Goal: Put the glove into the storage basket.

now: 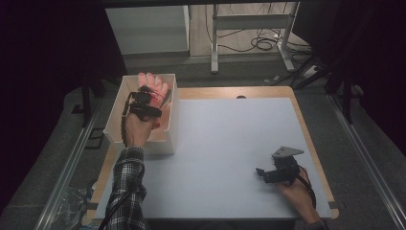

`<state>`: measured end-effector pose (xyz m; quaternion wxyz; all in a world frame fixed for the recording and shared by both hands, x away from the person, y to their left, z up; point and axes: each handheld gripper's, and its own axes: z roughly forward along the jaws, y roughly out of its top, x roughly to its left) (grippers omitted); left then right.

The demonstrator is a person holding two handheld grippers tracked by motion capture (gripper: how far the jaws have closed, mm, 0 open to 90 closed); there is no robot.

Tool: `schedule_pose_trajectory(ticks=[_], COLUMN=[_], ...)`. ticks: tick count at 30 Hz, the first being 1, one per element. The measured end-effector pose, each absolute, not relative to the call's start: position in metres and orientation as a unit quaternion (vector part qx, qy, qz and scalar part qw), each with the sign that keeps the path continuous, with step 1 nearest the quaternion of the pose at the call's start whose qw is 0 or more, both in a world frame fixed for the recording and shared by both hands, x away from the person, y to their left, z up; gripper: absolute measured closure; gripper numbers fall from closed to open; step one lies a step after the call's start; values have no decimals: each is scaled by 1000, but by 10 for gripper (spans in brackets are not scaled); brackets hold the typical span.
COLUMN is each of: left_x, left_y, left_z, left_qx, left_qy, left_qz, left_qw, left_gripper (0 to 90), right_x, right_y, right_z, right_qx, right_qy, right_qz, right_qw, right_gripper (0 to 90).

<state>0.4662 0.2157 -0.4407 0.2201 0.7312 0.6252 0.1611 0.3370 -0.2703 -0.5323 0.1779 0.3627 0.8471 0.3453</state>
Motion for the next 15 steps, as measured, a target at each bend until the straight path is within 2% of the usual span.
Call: schedule_pose_trajectory(ticks=[15], left_x=[488], left_y=[199], left_z=[-472], left_qx=[739], left_qy=[636], left_qz=[138], left_qw=[174], left_gripper=[395], right_x=[337], right_y=[-270], right_z=[-532], right_qx=[363], right_qy=[847], right_qz=[346], right_qw=[178], right_gripper=[99])
